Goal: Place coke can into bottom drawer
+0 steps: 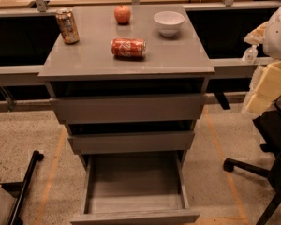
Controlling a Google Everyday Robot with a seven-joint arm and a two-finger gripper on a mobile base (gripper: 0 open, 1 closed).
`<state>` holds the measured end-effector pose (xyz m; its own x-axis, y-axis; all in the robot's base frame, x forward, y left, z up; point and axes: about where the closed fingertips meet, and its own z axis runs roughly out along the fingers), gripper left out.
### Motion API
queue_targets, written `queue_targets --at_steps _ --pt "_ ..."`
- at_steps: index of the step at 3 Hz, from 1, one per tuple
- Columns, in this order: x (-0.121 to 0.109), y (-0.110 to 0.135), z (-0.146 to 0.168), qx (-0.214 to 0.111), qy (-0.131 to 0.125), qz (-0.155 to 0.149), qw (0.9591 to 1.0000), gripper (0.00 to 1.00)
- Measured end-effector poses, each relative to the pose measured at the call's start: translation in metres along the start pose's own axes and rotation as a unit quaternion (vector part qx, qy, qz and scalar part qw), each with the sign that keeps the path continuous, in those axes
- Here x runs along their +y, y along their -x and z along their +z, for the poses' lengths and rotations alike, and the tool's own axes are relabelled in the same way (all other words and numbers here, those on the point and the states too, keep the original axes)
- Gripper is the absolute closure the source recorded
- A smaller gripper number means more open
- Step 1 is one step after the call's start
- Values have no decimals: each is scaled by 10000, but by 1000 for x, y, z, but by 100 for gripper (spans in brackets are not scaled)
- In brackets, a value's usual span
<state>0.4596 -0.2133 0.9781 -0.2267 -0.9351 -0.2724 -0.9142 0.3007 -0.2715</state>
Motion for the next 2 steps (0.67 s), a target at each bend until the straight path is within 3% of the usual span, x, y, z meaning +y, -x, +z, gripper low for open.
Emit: queue_targets --at_steps 1,2 --pt "0 0 0 0 -1 0 10000 0" --pt "-8 16 10 -262 2 51 9996 0"
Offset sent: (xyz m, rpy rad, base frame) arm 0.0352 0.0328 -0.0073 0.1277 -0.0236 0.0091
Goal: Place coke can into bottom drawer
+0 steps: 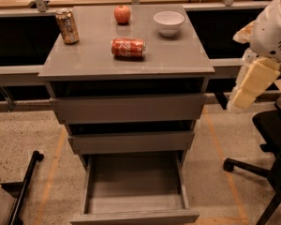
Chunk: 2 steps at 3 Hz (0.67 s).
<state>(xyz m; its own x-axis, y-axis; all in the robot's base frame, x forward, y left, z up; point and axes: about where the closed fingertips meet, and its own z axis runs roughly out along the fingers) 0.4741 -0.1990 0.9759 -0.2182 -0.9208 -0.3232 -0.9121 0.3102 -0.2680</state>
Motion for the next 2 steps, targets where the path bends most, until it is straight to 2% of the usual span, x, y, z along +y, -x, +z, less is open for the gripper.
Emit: queue_targets --at_steps 1,2 --pt "-16 41 27 -536 148 -111 9984 0" --pt "-33 80 57 -994 366 -205 9942 0"
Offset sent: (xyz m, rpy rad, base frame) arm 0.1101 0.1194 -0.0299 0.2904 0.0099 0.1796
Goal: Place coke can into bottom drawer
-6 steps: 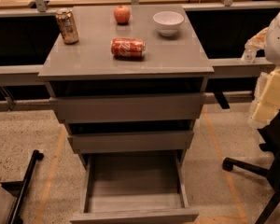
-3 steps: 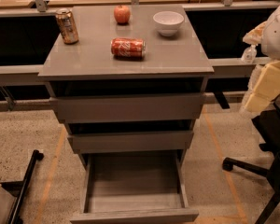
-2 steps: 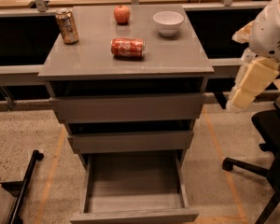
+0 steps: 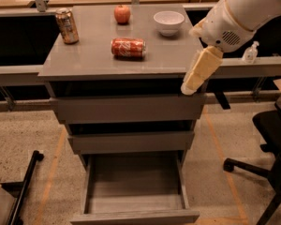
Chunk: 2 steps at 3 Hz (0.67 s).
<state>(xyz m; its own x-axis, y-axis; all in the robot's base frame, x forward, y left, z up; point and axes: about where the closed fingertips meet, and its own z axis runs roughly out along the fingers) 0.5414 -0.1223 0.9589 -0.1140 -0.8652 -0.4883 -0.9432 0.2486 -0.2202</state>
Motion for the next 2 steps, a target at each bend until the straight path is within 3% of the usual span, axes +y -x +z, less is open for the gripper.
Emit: queue_targets --at_steps 1,2 --pt "-32 26 33 -302 151 -214 9992 0" --pt "-61 40 39 -279 118 -493 9983 0"
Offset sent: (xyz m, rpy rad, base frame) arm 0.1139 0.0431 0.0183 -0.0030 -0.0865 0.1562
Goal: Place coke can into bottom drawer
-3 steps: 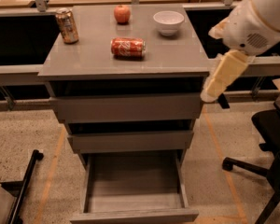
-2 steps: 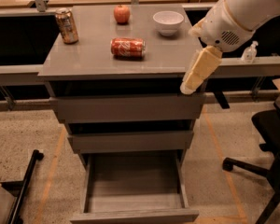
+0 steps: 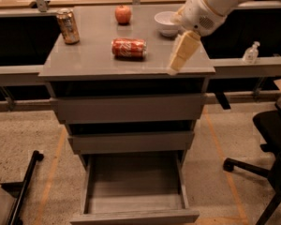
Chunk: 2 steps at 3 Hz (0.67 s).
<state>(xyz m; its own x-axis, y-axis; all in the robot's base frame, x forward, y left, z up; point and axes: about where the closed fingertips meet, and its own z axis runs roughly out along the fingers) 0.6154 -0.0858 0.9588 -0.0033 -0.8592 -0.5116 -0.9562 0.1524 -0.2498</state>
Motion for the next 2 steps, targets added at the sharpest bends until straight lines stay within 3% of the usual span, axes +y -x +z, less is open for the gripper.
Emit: queue_targets --at_steps 1,2 --pt "-7 7 -5 -55 -75 -44 9999 0" --pt "-13 6 10 -128 -195 104 9997 0"
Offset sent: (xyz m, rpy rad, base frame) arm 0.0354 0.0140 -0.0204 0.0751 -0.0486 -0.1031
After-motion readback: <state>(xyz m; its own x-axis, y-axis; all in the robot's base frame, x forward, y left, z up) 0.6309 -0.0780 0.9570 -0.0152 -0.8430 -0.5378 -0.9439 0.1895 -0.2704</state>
